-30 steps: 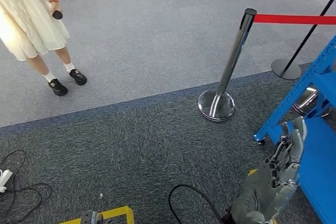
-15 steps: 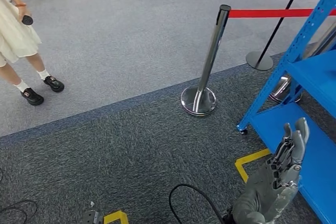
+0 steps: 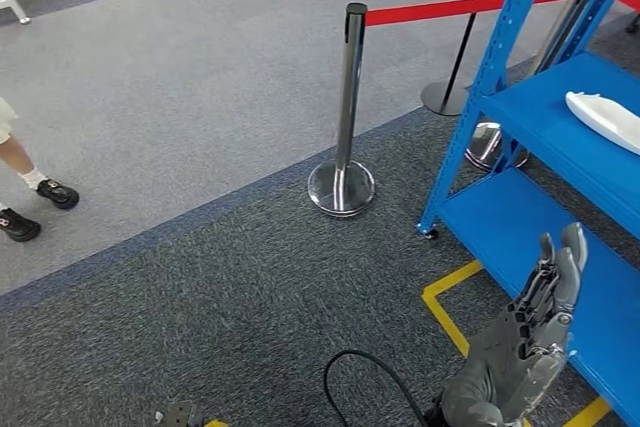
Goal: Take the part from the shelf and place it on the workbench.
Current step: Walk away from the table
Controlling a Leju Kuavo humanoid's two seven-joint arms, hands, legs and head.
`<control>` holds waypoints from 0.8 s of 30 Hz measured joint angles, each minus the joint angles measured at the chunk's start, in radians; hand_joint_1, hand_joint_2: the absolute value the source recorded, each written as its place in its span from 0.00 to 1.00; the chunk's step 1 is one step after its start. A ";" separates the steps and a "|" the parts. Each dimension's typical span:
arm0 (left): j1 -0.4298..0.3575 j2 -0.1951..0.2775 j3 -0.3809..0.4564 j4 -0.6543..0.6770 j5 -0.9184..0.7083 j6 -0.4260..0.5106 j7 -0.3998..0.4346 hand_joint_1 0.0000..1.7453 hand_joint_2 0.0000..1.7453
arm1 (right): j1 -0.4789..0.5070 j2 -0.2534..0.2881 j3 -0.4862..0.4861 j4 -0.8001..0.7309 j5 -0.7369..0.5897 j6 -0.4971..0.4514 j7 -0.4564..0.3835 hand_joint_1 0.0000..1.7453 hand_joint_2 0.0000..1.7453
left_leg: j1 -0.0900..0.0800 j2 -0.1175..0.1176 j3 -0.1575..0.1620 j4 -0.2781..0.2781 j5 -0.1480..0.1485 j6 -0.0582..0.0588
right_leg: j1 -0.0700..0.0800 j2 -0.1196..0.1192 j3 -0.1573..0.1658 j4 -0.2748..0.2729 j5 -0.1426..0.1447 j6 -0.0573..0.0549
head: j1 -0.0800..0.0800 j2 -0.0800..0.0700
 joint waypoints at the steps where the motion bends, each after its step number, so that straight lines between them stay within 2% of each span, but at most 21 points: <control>1: -0.001 0.000 -0.001 0.000 0.000 0.000 0.000 0.00 0.00 | 0.000 0.000 0.000 0.000 0.000 0.000 0.000 0.00 0.00 | 0.002 -0.025 0.033 -0.071 0.029 0.002 | 0.001 0.012 -0.001 0.002 0.000 0.003 | 0.000 0.000; 2: -0.001 -0.001 -0.001 0.000 -0.001 0.001 0.000 0.00 0.00 | 0.000 0.000 0.000 0.000 0.001 0.000 0.000 0.00 0.00 | 0.004 -0.047 0.059 -0.126 0.046 0.004 | 0.001 0.023 -0.004 0.003 0.002 0.008 | 0.001 0.000; 3: -0.002 -0.001 -0.002 0.000 -0.001 0.001 0.000 0.00 0.00 | 0.000 0.000 0.000 0.000 0.002 0.000 0.000 0.00 0.00 | 0.005 -0.064 0.073 -0.159 0.052 0.007 | 0.000 0.033 -0.008 0.003 0.003 0.013 | 0.000 0.000; 4: -0.003 -0.002 -0.002 0.000 -0.001 0.001 0.000 0.00 0.00 | 0.000 0.000 0.000 0.000 0.002 0.000 0.000 0.00 0.00 | 0.004 -0.067 0.077 -0.170 0.049 0.011 | -0.001 0.043 -0.012 0.001 0.006 0.020 | 0.000 0.000; 5: -0.004 -0.002 -0.002 0.000 -0.001 0.001 0.000 0.00 0.00 | 0.000 0.000 0.000 0.000 0.003 0.000 0.000 0.00 0.00 | 0.003 -0.057 0.076 -0.172 0.050 0.017 | -0.004 0.053 -0.016 -0.003 0.010 0.027 | 0.000 0.000; 6: -0.005 -0.003 -0.003 0.000 -0.001 0.001 0.000 0.00 0.00 | 0.001 0.000 -0.001 0.000 0.003 0.000 0.000 0.00 0.00 | 0.003 -0.045 0.077 -0.175 0.053 0.024 | -0.005 0.047 -0.020 -0.001 0.009 0.032 | 0.000 0.000; 7: -0.005 -0.004 -0.003 0.000 -0.001 0.001 0.000 0.00 0.00 | 0.001 0.000 -0.001 0.000 0.004 0.000 0.000 0.00 0.00 | 0.003 -0.033 0.079 -0.178 0.055 0.031 | -0.003 0.027 -0.028 0.012 -0.001 0.037 | 0.003 0.000; 8: -0.005 -0.005 -0.003 0.000 -0.001 0.001 0.000 0.00 0.00 | 0.000 0.000 -0.001 -0.001 0.004 0.000 0.000 0.00 0.00 | 0.003 -0.019 0.080 -0.181 0.057 0.037 | -0.002 -0.001 -0.045 0.046 -0.023 0.041 | 0.006 0.000; 9: -0.004 -0.005 -0.003 0.000 -0.001 0.001 0.000 0.00 0.00 | 0.000 0.000 -0.001 -0.001 0.004 0.000 0.000 0.00 0.00 | 0.002 -0.005 0.081 -0.182 0.057 0.042 | 0.000 -0.034 -0.070 0.100 -0.055 0.043 | 0.009 0.000; 10: -0.002 -0.005 -0.003 0.000 -0.001 0.001 0.000 0.00 0.00 | 0.000 0.000 -0.002 0.000 0.005 0.000 0.000 0.00 0.00 | 0.000 0.008 0.081 -0.182 0.056 0.044 | 0.001 -0.054 -0.102 0.168 -0.091 0.046 | 0.011 0.000; 11: -0.001 -0.004 -0.003 0.000 0.000 0.001 0.000 0.00 0.00 | 0.000 0.000 -0.002 0.000 0.005 0.000 0.000 0.00 0.00 | -0.001 0.023 0.081 -0.182 0.055 0.045 | 0.001 -0.064 -0.133 0.232 -0.118 0.048 | 0.011 0.000; 12: 0.000 -0.004 -0.003 0.000 0.000 0.001 0.000 0.00 0.00 | 0.000 0.000 -0.002 0.000 0.005 0.000 0.000 0.00 0.00 | -0.002 0.037 0.082 -0.182 0.054 0.046 | 0.000 -0.068 -0.151 0.272 -0.129 0.050 | 0.011 0.000; 13: 0.001 -0.004 -0.003 0.000 0.000 0.001 0.000 0.00 0.00 | 0.000 0.000 -0.002 0.000 0.006 0.000 0.000 0.00 0.00 | -0.002 0.051 0.083 -0.182 0.053 0.045 | 0.000 -0.071 -0.150 0.275 -0.120 0.051 | 0.011 0.000; 14: 0.000 -0.004 -0.003 0.000 0.000 0.001 0.000 0.00 0.00 | 0.000 0.000 -0.002 0.000 0.006 0.000 0.000 0.00 0.00 | -0.002 0.063 0.086 -0.182 0.051 0.044 | 0.000 -0.077 -0.128 0.236 -0.095 0.052 | 0.011 0.000; 16: 0.000 -0.005 -0.003 0.000 0.000 0.001 0.000 0.00 0.00 | 0.000 0.000 -0.002 0.000 0.006 0.000 0.000 0.00 0.00 | -0.004 0.083 0.094 -0.181 0.044 0.038 | 0.002 -0.109 -0.049 0.097 -0.035 0.048 | 0.012 0.000; 17: 0.000 -0.004 -0.003 0.000 0.000 0.001 0.000 0.00 0.00 | 0.000 0.000 -0.002 0.000 0.006 0.000 0.000 0.00 0.00 | -0.007 0.091 0.098 -0.180 0.041 0.033 | 0.003 -0.124 -0.017 0.042 -0.017 0.043 | 0.010 0.000; 18: 0.000 -0.004 -0.003 0.000 0.000 0.001 0.000 0.00 0.00 | -0.001 0.000 -0.002 0.000 0.006 0.000 0.000 0.00 0.00 | -0.009 0.098 0.101 -0.179 0.038 0.028 | 0.005 -0.133 0.000 0.011 -0.010 0.038 | 0.009 0.000; 19: -0.001 -0.004 -0.003 0.000 0.001 0.001 0.001 0.00 0.00 | -0.001 0.000 -0.002 0.000 0.007 0.000 0.000 0.00 0.00 | -0.012 0.104 0.103 -0.179 0.036 0.023 | 0.007 -0.133 0.005 0.001 -0.010 0.031 | 0.008 0.000; 21: -0.002 -0.004 -0.003 0.000 0.001 0.001 0.002 0.00 0.00 | 0.000 0.001 -0.001 0.000 0.008 0.000 0.000 0.00 0.00 | -0.009 0.115 0.106 -0.179 0.033 0.013 | 0.006 -0.110 0.002 0.000 -0.006 0.018 | 0.006 0.000; 23: -0.004 -0.005 -0.003 0.000 0.001 0.001 0.003 0.00 0.00 | 0.000 0.001 -0.001 0.000 0.008 0.000 0.000 0.00 0.00 | -0.006 0.088 0.093 -0.144 0.005 0.003 | 0.001 -0.090 0.001 -0.003 -0.002 0.008 | 0.004 0.000; 24: -0.004 -0.005 -0.003 0.000 0.001 0.001 0.003 0.00 0.00 | 0.000 0.001 -0.001 0.000 0.009 0.000 0.000 0.00 0.00 | -0.005 0.064 0.071 -0.095 -0.025 -0.002 | -0.002 -0.080 0.001 -0.004 0.000 0.004 | 0.002 0.000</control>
